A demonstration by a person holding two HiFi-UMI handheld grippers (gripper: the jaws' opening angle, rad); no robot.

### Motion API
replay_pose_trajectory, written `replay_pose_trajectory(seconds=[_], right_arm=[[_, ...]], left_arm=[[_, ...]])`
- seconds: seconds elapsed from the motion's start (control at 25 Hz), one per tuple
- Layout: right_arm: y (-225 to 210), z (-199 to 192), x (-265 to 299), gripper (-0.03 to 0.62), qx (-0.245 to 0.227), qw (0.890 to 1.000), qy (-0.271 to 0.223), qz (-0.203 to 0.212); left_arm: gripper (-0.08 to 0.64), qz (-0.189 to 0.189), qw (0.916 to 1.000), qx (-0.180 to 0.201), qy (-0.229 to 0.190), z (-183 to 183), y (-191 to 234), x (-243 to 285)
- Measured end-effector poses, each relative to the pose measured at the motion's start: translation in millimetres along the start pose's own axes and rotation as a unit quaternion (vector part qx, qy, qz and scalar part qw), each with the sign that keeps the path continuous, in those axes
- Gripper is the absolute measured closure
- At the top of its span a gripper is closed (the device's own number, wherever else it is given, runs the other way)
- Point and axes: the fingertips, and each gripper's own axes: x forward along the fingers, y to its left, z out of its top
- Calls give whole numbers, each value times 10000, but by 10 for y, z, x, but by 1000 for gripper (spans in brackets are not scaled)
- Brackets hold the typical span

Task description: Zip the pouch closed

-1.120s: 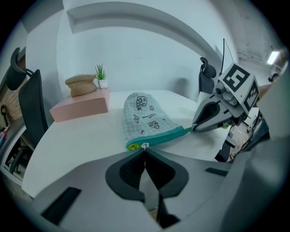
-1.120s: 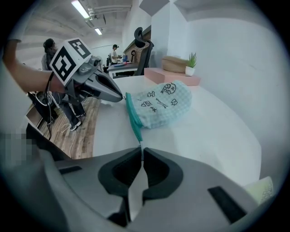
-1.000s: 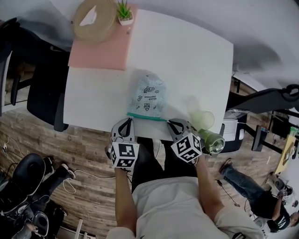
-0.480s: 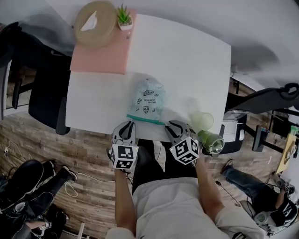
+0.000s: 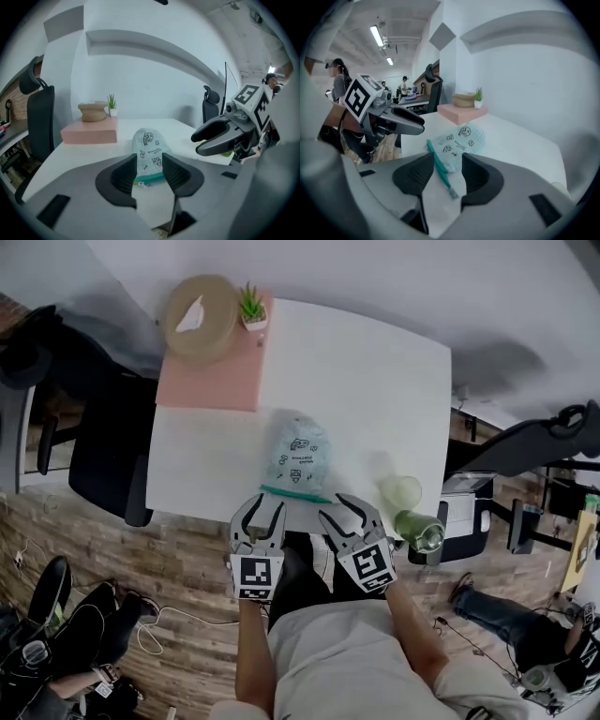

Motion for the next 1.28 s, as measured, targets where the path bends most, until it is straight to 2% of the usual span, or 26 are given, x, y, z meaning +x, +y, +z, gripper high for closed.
replay_pose_trajectory(seconds=[0.12, 0.32, 0.44, 0.52, 0.72, 1.0, 1.28], right_arm=[[-62, 377, -133, 393, 184, 9977, -603, -242], [-170, 982, -420, 374, -95, 9897, -1321, -551], [-207, 1271, -607, 368, -180, 9819, -1733, -737], [-245, 1449, -741, 359, -127, 9735, -2087, -931], [-379, 1586, -947, 325, 138, 9608, -2393, -1393], [-470, 1655, -1132, 324, 169, 9536, -2567, -1566], [-600, 1657, -1341, 325, 27, 9510, -2701, -1506]], left_arm=[[380, 108, 9990, 38, -429, 321, 42, -130], [356, 255, 9938, 195, -1062, 856, 99, -359], [336, 420, 9862, 9, -1599, 1184, 138, -524], [325, 490, 9827, -105, -1785, 1328, 153, -607], [298, 499, 9798, -78, -1934, 1510, 121, -679], [293, 510, 9769, -6, -2075, 1702, 27, -707], [293, 823, 9726, 276, -2157, 1939, -87, -745]])
